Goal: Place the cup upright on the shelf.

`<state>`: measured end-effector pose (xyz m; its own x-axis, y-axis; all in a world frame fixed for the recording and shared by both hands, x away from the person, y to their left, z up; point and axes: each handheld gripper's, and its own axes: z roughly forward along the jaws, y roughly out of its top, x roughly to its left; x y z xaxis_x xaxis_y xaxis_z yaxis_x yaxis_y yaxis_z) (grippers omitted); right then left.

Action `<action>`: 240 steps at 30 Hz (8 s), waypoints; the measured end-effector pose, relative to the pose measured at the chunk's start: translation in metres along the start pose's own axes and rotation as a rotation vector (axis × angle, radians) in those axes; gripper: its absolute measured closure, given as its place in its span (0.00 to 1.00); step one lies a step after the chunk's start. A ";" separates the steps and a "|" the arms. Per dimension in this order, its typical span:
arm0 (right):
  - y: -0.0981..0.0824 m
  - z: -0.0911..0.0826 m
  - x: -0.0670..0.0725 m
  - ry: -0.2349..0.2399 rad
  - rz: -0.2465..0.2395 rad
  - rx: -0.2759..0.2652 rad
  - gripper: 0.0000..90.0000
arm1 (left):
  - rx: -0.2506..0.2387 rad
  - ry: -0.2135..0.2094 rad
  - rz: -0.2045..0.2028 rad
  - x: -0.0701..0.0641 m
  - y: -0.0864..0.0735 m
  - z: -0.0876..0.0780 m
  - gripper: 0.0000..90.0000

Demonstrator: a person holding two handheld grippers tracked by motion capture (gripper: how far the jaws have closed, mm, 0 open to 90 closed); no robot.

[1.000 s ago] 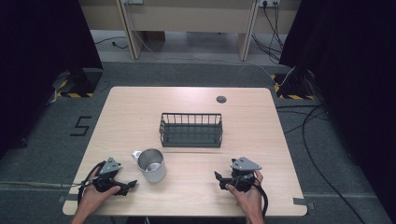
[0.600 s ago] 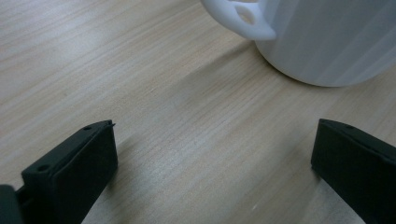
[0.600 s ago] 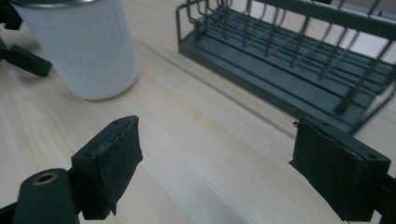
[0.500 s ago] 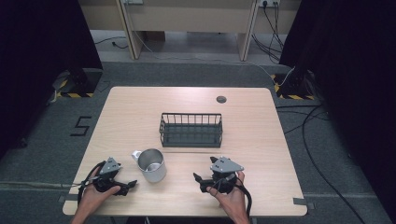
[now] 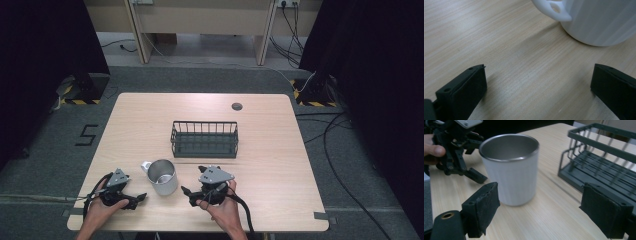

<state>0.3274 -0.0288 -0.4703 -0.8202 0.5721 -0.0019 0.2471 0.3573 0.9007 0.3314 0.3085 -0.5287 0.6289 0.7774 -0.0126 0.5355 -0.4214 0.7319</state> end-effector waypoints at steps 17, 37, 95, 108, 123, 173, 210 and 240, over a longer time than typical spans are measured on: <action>0.015 0.045 0.023 0.029 -0.017 -0.013 0.17 | 0.001 -0.001 0.002 0.000 0.000 0.000 0.00; 0.019 0.063 -0.003 0.207 -0.047 -0.012 0.26 | 0.001 -0.002 0.002 0.000 0.000 0.000 0.00; 0.061 0.078 -0.012 0.191 -0.049 -0.079 0.07 | 0.001 -0.002 0.001 -0.001 -0.001 -0.001 0.00; 0.072 0.054 -0.029 0.158 -0.053 -0.075 0.07 | 0.000 -0.001 0.002 -0.001 -0.001 -0.001 0.00; 0.098 0.027 -0.050 0.123 -0.059 -0.099 0.07 | 0.000 -0.001 0.001 -0.001 -0.001 -0.001 0.00; 0.111 0.024 -0.172 0.043 -0.052 -0.038 0.07 | -0.002 0.000 -0.001 -0.002 -0.001 -0.002 0.00; 0.072 0.036 -0.184 0.040 0.014 0.052 0.06 | 0.002 -0.001 0.002 -0.002 -0.002 -0.002 0.00; 0.095 0.020 -0.170 -0.047 0.025 -0.046 0.18 | 0.001 -0.001 0.002 -0.002 -0.002 -0.002 0.00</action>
<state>0.5007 -0.0767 -0.3929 -0.7885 0.6151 0.0015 0.2428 0.3090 0.9195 0.3286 0.3088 -0.5286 0.6301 0.7764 -0.0119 0.5351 -0.4231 0.7312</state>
